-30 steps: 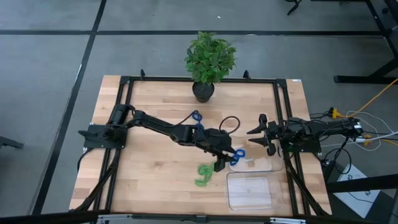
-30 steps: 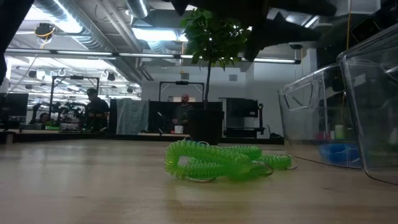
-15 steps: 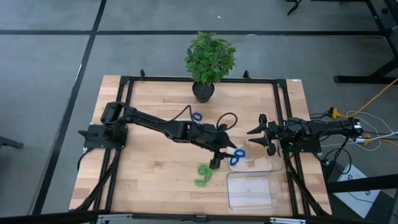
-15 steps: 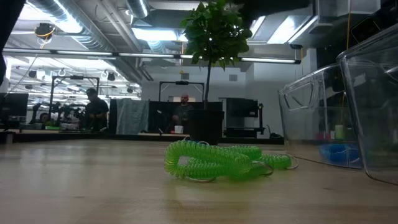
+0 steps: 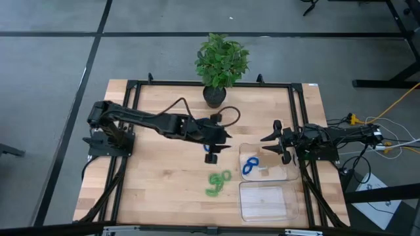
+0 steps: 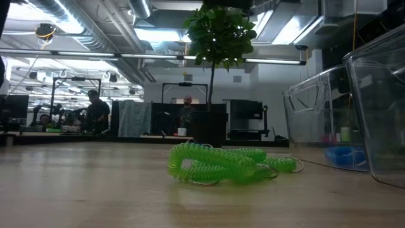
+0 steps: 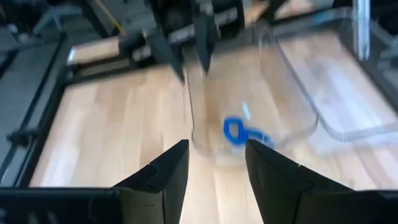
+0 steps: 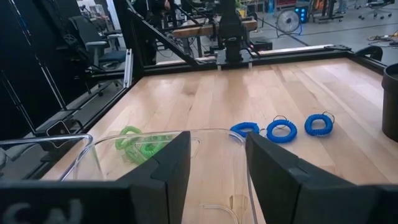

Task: Sort spring keychains
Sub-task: Put the blue spring keychain in the top transparent bin

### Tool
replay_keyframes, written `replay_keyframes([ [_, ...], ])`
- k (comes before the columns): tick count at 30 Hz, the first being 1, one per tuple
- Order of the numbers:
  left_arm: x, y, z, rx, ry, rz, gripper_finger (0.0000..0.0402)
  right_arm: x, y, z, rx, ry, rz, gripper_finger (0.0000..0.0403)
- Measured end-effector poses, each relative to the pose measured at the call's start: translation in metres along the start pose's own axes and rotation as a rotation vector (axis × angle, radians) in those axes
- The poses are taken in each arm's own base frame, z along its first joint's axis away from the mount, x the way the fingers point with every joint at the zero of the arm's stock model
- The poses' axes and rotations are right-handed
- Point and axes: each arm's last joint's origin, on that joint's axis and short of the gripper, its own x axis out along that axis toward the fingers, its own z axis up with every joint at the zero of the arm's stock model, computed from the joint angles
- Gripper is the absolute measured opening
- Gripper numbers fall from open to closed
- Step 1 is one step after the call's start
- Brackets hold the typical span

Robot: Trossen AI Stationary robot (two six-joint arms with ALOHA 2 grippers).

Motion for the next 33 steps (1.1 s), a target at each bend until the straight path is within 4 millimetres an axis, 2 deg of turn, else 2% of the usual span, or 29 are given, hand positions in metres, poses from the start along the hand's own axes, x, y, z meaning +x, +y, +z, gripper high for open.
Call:
replay_keyframes([
  [5, -0.004, 0.0, -0.014, 0.043, 0.146, -0.002, 0.0154, 0.0, 0.0, 0.0, 0.0, -0.001, 0.0, 0.0154],
  [10, 0.004, -0.004, -0.029, 0.083, 0.271, -0.019, 0.0151, 0.0, 0.0, 0.0, 0.0, 0.0, 0.0, 0.0154],
  [22, 0.016, -0.007, -0.055, 0.105, 0.355, 0.028, 0.0148, 0.0, 0.0, 0.0, 0.0, 0.0, 0.0, 0.0154],
  [33, 0.031, -0.015, -0.099, 0.071, 0.437, 0.02, 0.0146, 0.0, 0.0, 0.0, 0.0, -0.001, 0.0, 0.0154],
])
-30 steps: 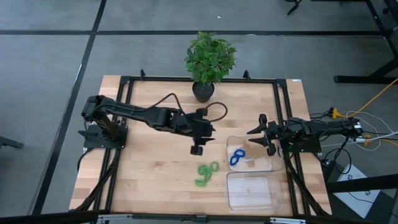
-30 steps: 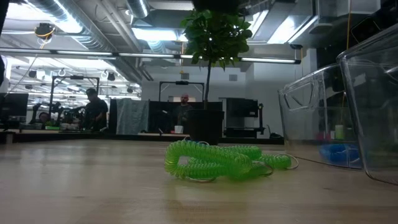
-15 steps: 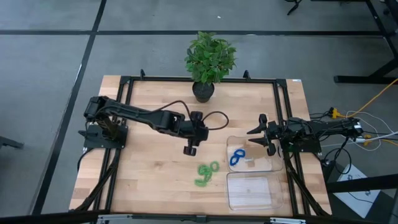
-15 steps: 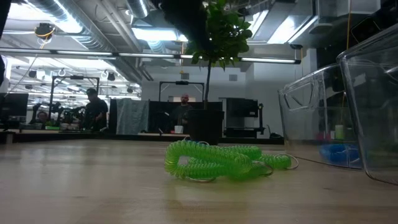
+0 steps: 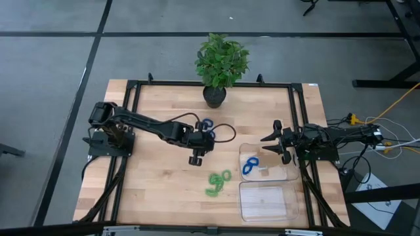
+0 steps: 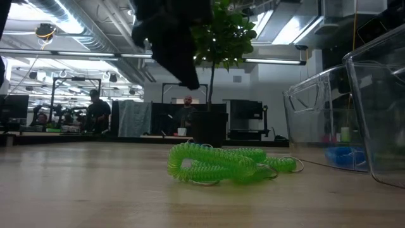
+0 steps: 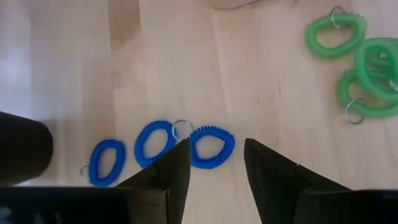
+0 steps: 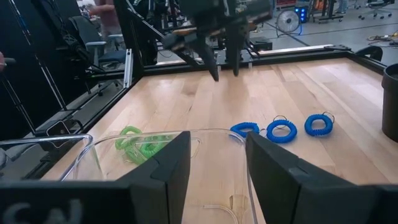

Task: Sort spring keychains
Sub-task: Put the blue spring keychain in the top transparent bin

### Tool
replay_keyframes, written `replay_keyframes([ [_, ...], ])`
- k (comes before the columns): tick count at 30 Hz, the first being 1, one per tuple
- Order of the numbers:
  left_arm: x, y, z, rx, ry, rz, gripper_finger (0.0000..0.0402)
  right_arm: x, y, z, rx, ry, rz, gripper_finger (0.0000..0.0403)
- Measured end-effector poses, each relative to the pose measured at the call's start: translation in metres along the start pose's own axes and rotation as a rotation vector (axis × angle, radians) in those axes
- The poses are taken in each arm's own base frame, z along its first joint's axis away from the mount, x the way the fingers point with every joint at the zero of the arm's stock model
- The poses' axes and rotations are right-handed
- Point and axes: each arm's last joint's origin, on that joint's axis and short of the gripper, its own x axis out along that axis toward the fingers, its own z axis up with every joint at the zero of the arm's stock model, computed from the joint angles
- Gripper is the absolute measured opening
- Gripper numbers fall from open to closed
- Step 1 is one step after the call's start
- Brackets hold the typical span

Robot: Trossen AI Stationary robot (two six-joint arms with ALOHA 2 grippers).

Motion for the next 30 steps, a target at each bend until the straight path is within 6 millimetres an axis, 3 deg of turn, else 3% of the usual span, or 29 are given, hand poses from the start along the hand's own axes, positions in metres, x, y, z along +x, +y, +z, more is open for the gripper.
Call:
replay_keyframes([
  [10, 0.028, -0.006, -0.012, -0.028, -0.066, 0.007, 0.0143, 0.0, 0.0, 0.0, 0.0, 0.001, 0.0, 0.0154],
  [20, 0.089, -0.01, -0.033, -0.031, 0.1, -0.076, 0.0143, 0.0, 0.0, 0.0, 0.0, 0.001, 0.0, 0.0154],
  [30, 0.102, -0.004, -0.039, -0.077, 0.13, -0.098, 0.0143, 0.0, 0.0, 0.0, 0.0, 0.0, 0.0, 0.0154],
])
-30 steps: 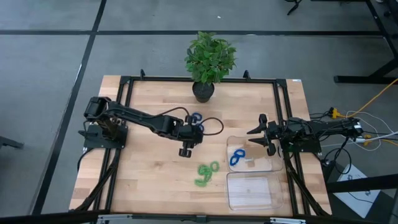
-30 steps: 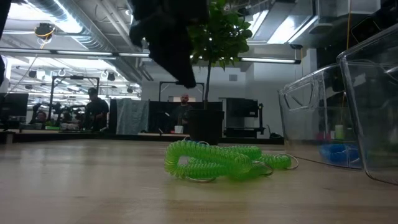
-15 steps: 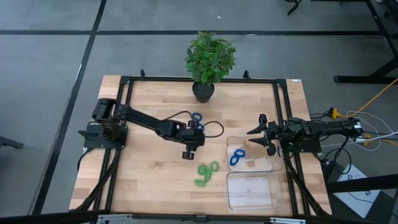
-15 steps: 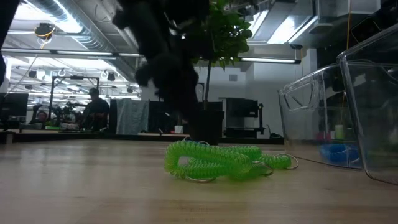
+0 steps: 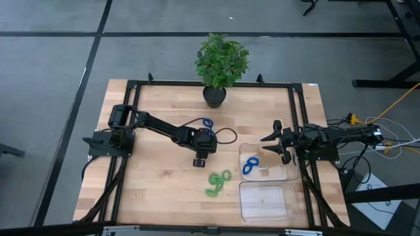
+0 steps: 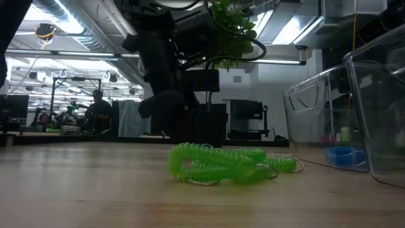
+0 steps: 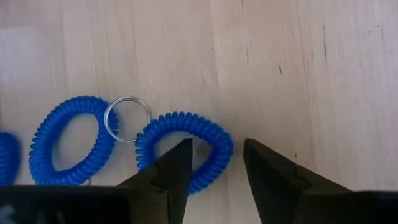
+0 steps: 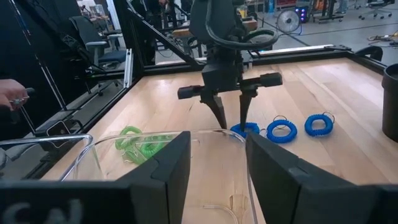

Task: Sort spring keychains
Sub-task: Put the blue spring keychain in the top transparent bin

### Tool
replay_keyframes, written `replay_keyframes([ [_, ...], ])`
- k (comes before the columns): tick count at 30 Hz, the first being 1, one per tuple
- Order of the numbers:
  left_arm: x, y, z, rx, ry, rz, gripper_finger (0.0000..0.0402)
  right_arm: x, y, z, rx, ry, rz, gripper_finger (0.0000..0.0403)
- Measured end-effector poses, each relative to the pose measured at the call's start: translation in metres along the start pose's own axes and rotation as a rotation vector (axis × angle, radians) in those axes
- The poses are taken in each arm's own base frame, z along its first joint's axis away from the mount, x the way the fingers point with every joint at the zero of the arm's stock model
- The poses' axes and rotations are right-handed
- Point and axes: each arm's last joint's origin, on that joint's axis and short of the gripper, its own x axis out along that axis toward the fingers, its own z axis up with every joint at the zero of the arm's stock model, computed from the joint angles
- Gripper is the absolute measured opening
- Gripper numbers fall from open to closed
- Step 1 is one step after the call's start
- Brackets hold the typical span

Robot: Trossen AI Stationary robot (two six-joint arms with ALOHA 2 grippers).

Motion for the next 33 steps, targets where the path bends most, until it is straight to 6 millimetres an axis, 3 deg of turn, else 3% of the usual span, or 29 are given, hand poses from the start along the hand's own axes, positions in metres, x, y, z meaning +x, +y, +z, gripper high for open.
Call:
replay_keyframes([
  [7, 0.001, 0.002, -0.001, -0.009, 0.002, -0.066, 0.0128, 0.0, 0.0, 0.0, 0.0, 0.0, 0.0, 0.0154],
  [18, 0.002, 0.001, -0.002, -0.007, 0.005, -0.08, 0.0016, 0.0, 0.0, 0.0, 0.0, 0.0, 0.0, 0.0154],
  [33, -0.023, 0.004, 0.002, -0.042, -0.032, -0.055, 0.0016, 0.0, 0.0, 0.0, 0.0, 0.0, 0.0, 0.0154],
])
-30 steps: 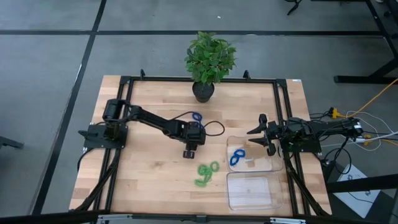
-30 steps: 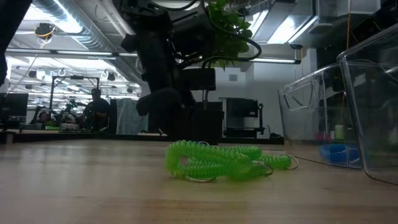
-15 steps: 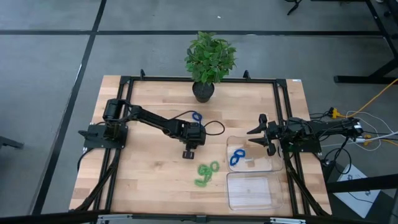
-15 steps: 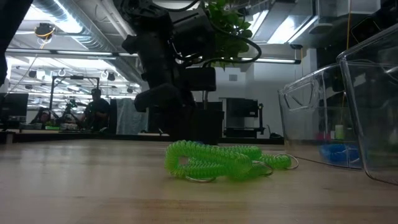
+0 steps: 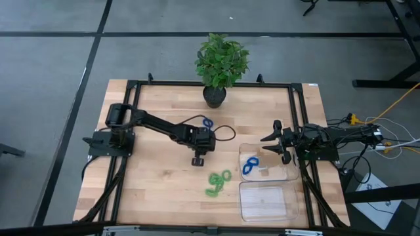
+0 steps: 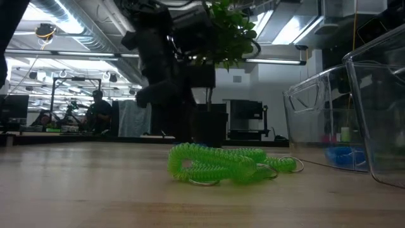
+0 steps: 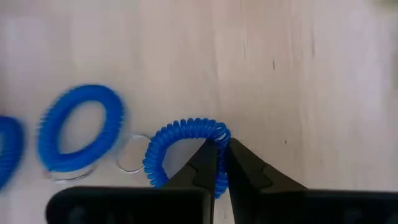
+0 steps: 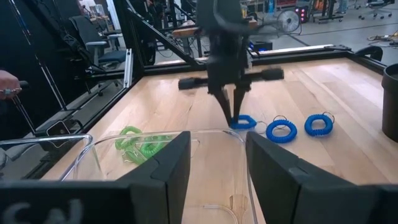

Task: Sort spring keychains
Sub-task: Put the blue spring keychain in the top transparent bin

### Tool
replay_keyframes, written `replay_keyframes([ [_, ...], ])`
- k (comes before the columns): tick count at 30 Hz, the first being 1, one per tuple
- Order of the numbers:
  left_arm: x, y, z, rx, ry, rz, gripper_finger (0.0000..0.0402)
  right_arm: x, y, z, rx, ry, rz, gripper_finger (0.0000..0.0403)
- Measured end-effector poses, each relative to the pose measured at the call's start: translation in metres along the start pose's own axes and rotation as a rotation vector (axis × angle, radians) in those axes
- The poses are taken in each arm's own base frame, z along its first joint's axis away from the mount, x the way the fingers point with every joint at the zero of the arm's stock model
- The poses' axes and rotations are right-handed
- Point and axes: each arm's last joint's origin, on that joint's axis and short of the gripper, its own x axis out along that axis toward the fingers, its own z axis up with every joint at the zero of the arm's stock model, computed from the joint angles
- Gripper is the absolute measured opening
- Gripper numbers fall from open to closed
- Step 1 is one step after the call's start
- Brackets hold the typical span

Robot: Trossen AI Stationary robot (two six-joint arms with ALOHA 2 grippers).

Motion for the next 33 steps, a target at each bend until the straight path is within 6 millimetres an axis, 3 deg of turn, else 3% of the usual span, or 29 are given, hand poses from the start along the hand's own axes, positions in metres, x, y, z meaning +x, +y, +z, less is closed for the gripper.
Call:
replay_keyframes([
  [17, -0.064, 0.004, 0.012, -0.085, -0.157, -0.002, 0.0016, 0.0, 0.0, 0.0, 0.0, 0.0, 0.0, 0.0154],
  [33, -0.159, 0.015, 0.012, -0.151, -0.437, 0.077, 0.0016, 0.0, 0.0, 0.0, 0.0, 0.0, 0.0, 0.0154],
])
